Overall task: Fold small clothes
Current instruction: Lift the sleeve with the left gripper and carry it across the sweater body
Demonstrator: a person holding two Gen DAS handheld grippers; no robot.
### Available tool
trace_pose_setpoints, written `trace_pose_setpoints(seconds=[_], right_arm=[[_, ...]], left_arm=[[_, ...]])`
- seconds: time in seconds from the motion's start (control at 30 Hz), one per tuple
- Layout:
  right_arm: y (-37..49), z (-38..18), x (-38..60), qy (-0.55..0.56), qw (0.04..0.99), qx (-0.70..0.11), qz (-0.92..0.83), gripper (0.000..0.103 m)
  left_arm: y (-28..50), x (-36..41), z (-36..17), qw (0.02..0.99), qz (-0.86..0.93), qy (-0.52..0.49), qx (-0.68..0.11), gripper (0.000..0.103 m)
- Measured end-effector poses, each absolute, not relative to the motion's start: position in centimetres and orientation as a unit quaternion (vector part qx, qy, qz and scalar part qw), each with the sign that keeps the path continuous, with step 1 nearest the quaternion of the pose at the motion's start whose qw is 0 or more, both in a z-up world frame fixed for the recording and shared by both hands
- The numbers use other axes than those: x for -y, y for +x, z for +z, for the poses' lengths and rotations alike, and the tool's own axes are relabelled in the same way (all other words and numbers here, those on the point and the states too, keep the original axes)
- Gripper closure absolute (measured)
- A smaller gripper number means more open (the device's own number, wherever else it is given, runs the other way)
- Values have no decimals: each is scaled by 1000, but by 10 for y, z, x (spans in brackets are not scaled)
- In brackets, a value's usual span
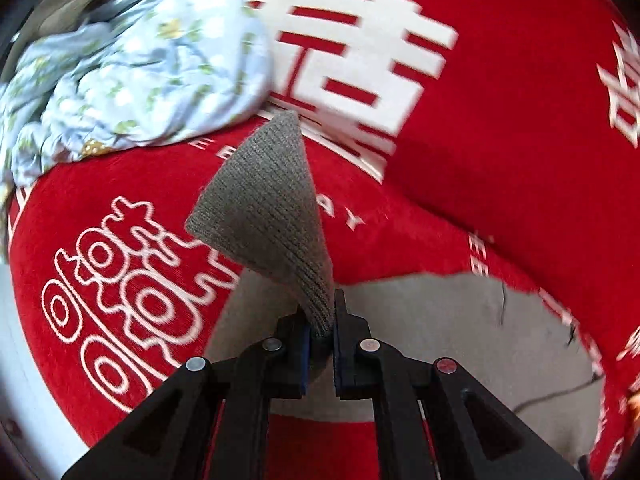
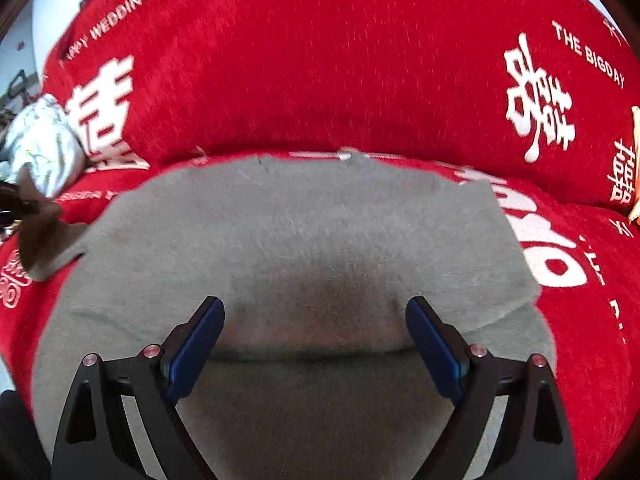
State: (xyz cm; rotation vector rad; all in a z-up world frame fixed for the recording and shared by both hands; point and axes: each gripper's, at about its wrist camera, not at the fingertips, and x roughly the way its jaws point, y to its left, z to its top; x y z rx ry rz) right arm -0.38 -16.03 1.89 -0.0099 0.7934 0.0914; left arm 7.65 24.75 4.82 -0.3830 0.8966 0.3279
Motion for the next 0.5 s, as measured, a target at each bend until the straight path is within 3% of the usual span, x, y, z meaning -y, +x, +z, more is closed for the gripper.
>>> trace_pose_setpoints(seconds=[0.5], right_arm=[[-20, 0, 188, 2, 910, -411, 45, 9]], left_arm=[[92, -137, 39, 866, 113, -126, -471, 94]])
